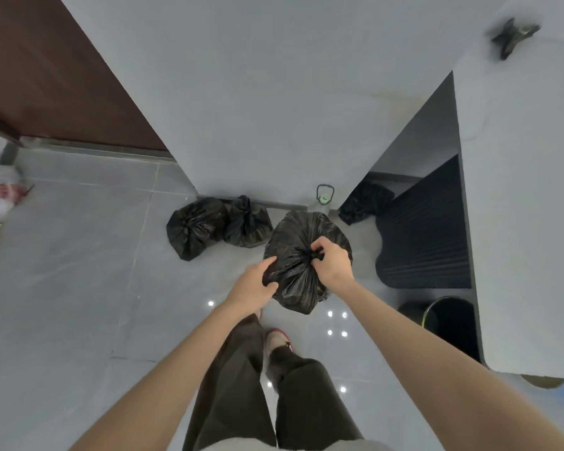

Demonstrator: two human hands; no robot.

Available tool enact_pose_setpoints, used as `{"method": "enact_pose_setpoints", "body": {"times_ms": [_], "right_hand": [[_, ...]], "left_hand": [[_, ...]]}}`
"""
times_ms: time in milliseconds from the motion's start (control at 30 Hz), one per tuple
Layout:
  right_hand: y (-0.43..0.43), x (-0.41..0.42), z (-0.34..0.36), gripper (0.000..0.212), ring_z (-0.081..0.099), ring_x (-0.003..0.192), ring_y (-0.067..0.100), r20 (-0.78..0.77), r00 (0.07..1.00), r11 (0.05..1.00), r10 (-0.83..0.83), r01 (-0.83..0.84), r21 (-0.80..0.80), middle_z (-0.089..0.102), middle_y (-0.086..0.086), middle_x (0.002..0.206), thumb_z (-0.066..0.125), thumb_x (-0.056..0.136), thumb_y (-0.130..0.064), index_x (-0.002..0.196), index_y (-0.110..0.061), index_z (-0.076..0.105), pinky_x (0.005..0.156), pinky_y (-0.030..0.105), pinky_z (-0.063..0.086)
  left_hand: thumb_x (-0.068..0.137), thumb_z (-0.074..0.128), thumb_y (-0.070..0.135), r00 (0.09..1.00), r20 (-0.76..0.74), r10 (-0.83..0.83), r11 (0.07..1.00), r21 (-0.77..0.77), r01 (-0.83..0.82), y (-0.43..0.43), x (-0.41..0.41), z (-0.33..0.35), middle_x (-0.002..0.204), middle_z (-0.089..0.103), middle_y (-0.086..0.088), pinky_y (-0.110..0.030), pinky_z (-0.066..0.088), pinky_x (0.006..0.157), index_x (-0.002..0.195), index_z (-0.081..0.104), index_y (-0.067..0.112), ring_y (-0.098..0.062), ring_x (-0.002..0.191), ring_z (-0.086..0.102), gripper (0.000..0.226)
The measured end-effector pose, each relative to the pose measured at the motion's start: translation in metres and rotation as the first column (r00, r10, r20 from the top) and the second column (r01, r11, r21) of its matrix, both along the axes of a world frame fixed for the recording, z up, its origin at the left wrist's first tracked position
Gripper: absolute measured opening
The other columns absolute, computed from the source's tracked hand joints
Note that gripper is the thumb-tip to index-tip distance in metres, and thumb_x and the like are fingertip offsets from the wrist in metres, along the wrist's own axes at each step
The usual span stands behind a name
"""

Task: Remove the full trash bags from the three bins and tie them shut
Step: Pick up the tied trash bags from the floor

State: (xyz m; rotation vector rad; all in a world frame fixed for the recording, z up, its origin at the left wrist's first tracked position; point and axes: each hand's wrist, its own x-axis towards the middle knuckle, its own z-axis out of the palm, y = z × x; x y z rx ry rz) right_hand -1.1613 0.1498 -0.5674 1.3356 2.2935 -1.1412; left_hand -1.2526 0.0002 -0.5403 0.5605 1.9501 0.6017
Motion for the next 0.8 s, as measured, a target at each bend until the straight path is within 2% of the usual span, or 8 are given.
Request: {"method": "enact_pose_setpoints", "body": {"times_ms": [233,333,533,667,800], "right_hand": [[0.031,-0.035,-0.057,0.027,0.055,0.107,0.026,-0.003,0.996,0.996,-0.089,0.089,-0.02,0.06,0.011,0.116,0.052,0.088,0.0,0.112,-0.011,0.059,0.09,0.036,0.048],[0.041,-0.048,-0.092,0.027,0.057,0.104,0.026,-0.001,0.994,0.994,-0.107,0.107,-0.02,0.061,0.011,0.115,0.052,0.087,0.0,0.109,-0.013,0.06,0.09,0.037,0.049],[0.058,-0.067,-0.186,0.028,0.057,0.103,0.028,0.031,0.996,0.997,-0.078,0.079,-0.005,0.057,0.012,0.116,0.052,0.088,0.0,0.111,-0.013,0.059,0.091,0.039,0.048],[0.066,-0.075,-0.259,0.027,0.057,0.102,0.028,0.013,0.997,0.997,-0.071,0.071,-0.004,0.058,0.012,0.115,0.052,0.087,0.001,0.107,-0.015,0.06,0.09,0.037,0.048],[0.071,-0.084,-0.326,0.028,0.055,0.103,0.026,-0.004,0.998,0.998,-0.059,0.058,-0.006,0.056,0.012,0.114,0.052,0.087,0.002,0.107,-0.014,0.061,0.087,0.031,0.044]], "left_hand": [[0.093,0.051,0.01,0.997,0.031,-0.072,0.997,-0.033,0.073,0.039,-0.051,-0.062,0.151,0.034,-0.005,-0.034,0.033,0.111,0.148,0.025,0.021,-0.023,0.135,0.038,0.062],[0.092,0.053,0.011,0.996,0.067,-0.062,0.997,-0.04,0.065,0.052,-0.064,-0.099,0.151,0.034,-0.004,-0.037,0.037,0.109,0.147,0.025,0.022,-0.025,0.129,0.046,0.063],[0.09,0.056,0.007,0.984,0.164,0.071,0.997,-0.039,-0.066,0.069,-0.072,-0.198,0.149,0.038,-0.004,-0.034,0.034,0.11,0.147,0.025,0.019,-0.022,0.133,0.043,0.066],[0.089,0.057,0.007,0.957,0.2,0.208,0.978,-0.047,-0.203,0.075,-0.073,-0.276,0.147,0.04,-0.003,-0.049,0.04,0.105,0.146,0.029,0.022,-0.029,0.128,0.048,0.066],[0.086,0.062,0.008,0.935,0.229,0.272,0.962,-0.054,-0.267,0.077,-0.078,-0.346,0.144,0.042,0.0,-0.046,0.041,0.105,0.146,0.03,0.024,-0.025,0.124,0.052,0.069]]}}
